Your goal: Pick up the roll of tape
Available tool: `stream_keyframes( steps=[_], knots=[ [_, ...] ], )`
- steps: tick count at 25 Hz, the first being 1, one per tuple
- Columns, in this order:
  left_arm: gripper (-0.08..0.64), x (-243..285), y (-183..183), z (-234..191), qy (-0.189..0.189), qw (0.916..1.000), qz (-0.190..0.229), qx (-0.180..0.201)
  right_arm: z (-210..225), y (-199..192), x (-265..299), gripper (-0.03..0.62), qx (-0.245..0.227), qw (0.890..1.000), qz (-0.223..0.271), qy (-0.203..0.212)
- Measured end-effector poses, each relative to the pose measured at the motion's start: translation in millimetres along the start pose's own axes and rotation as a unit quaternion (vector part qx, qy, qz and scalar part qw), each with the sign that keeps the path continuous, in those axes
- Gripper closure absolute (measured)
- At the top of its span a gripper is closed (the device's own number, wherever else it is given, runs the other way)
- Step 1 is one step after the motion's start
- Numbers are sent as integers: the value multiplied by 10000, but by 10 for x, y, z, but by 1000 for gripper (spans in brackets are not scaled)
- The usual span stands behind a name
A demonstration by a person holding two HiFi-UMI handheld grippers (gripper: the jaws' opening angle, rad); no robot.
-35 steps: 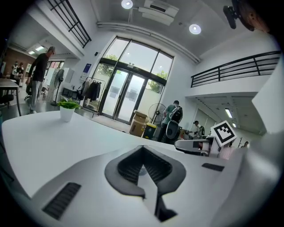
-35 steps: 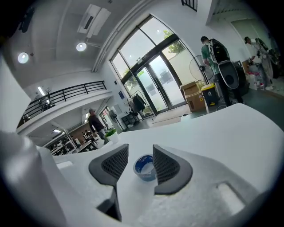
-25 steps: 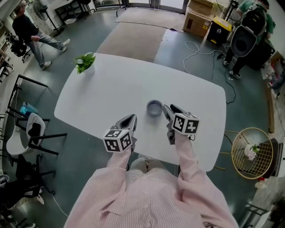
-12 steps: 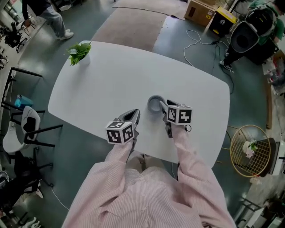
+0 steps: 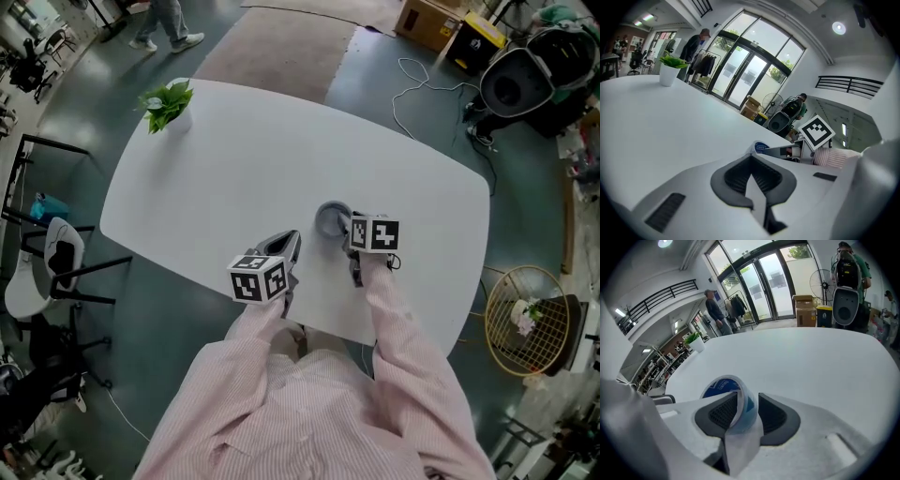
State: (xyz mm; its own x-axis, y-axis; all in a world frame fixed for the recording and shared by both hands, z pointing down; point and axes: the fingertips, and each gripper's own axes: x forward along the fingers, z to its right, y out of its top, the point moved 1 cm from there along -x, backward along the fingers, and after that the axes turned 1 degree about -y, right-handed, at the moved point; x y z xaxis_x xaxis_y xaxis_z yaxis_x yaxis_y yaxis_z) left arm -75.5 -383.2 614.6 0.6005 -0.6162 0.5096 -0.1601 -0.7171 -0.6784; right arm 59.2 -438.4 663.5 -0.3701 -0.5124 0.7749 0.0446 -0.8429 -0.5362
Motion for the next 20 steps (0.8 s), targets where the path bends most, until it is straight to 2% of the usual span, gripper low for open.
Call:
stream_keyframes(
  steps=[13,20],
  knots=[
    [560,10,93,-34,31,10000,66,-46,10,40,33,508,-270,9984,-216,-440],
    [560,-75,212,25,-50,9997,245,21,-68,119,-87,508,-287,9988,112,-380]
  ],
)
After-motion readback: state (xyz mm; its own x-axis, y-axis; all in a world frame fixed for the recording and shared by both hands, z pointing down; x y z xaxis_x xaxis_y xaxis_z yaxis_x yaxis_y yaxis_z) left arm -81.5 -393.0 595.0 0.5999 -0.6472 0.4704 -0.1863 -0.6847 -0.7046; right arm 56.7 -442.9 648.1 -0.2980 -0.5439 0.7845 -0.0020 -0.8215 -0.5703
